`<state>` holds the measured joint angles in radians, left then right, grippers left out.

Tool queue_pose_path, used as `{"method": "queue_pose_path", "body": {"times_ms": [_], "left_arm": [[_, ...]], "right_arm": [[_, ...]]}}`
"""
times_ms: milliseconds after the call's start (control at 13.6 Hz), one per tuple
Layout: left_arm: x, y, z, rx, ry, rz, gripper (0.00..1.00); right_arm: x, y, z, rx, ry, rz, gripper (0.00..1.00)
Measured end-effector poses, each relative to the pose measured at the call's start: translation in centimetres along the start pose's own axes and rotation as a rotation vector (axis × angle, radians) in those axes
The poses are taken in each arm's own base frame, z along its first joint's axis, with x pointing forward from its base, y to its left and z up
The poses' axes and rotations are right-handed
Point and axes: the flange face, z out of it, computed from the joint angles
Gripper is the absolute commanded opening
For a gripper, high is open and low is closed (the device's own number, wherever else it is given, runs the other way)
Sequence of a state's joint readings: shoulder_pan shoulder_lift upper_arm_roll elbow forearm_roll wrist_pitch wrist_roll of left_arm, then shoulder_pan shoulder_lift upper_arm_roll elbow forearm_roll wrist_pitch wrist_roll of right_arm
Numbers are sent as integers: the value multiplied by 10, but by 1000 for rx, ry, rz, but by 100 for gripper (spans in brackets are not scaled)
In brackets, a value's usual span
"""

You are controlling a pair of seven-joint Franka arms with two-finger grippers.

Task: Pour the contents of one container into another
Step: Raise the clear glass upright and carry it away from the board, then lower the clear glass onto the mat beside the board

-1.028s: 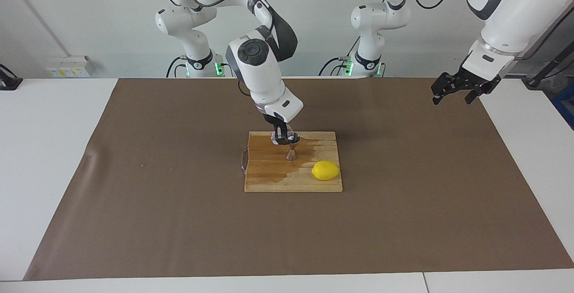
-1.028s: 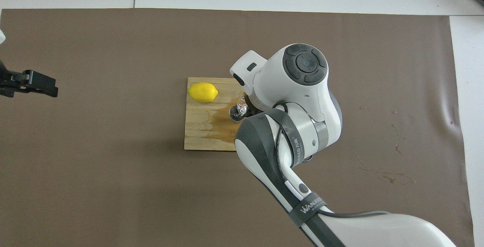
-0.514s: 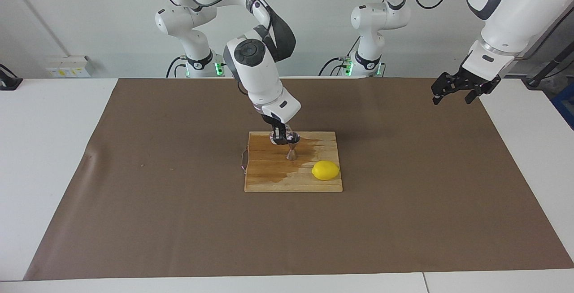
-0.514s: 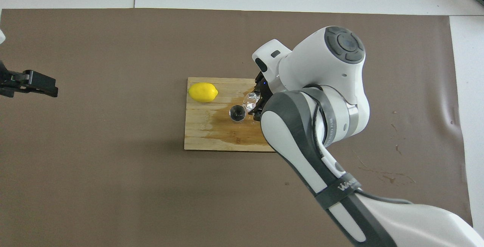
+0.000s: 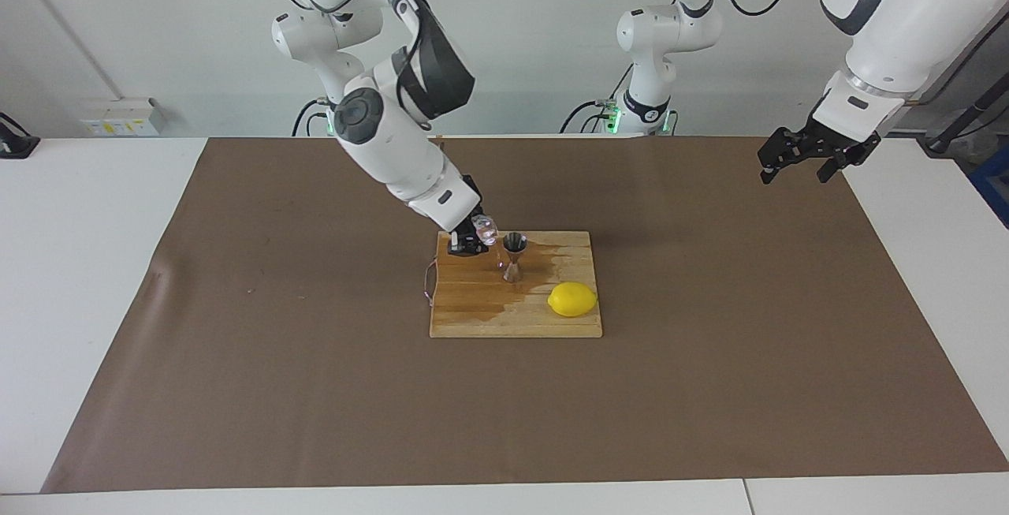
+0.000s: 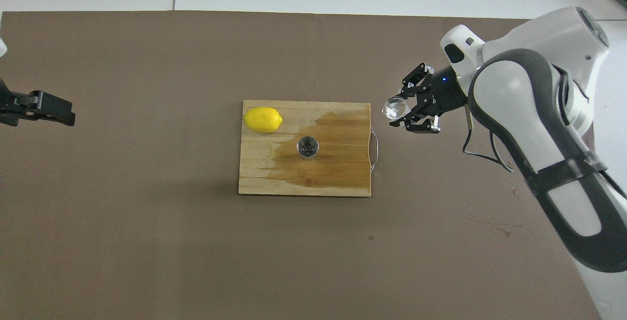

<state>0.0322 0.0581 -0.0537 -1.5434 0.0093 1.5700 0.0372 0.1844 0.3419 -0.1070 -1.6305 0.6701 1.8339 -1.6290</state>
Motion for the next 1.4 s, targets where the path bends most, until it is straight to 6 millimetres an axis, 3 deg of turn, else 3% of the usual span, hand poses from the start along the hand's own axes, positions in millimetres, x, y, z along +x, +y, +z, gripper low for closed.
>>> {"method": "queue_pose_path", "body": {"times_ms": [294, 808, 955, 1101, 1248, 1395], "left_arm": [[0, 0, 0, 0, 0, 0, 100], [0, 0, 0, 0, 0, 0, 100], [0, 0, 0, 0, 0, 0, 100], [0, 0, 0, 0, 0, 0, 100], [0, 0, 0, 0, 0, 0, 100], [0, 0, 0, 0, 0, 0, 100]], "right_arm": [[-121, 9, -29, -10, 72, -28, 10], [-297, -7, -86, -198, 254, 157, 12], [-334, -14, -95, -236, 274, 185, 13], [-357, -18, -92, -265, 299, 163, 16], [-372, -23, -85, -270, 307, 142, 19], [-373, -24, -79, -265, 314, 124, 19]]}}
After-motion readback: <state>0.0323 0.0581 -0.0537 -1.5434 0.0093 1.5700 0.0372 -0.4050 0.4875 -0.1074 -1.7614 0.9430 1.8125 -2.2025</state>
